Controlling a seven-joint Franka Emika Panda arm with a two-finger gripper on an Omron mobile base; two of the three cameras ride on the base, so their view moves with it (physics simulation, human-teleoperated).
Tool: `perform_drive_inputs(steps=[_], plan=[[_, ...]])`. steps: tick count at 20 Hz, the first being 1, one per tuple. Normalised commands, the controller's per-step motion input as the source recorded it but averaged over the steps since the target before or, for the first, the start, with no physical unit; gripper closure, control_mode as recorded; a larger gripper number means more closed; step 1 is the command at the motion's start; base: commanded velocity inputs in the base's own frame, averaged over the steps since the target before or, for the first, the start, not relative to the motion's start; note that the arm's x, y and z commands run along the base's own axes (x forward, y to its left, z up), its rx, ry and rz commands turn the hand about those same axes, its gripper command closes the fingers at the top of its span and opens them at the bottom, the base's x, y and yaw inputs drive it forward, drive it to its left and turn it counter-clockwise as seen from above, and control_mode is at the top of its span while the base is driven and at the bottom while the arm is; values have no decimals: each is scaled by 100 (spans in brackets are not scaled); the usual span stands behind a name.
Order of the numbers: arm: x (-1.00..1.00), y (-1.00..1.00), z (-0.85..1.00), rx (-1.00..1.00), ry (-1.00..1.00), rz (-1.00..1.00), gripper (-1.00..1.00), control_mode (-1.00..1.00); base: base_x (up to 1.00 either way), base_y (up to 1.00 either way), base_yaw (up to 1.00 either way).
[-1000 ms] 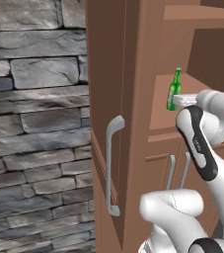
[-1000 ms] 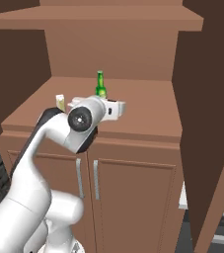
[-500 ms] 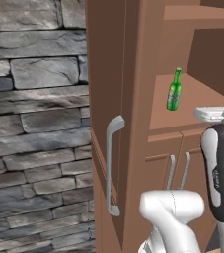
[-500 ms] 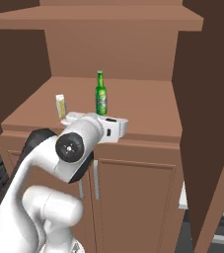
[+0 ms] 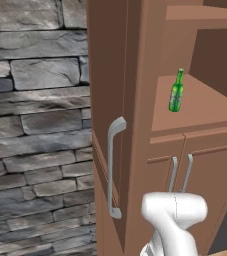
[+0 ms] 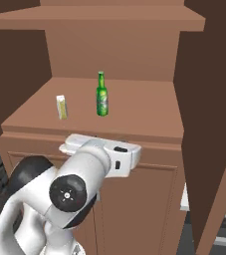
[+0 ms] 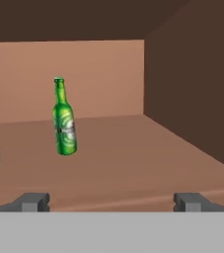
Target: Pick the boxed drink, beer from the counter and place them in the open cabinet.
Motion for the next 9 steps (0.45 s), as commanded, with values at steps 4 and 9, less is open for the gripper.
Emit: perform_drive_inputs(steps=[4,9], plan=[[-100,-25,9,0,0,0,-100,-100,0,0,0],[-100,-3,5,0,-1,0,-100,-100,0,0,0]])
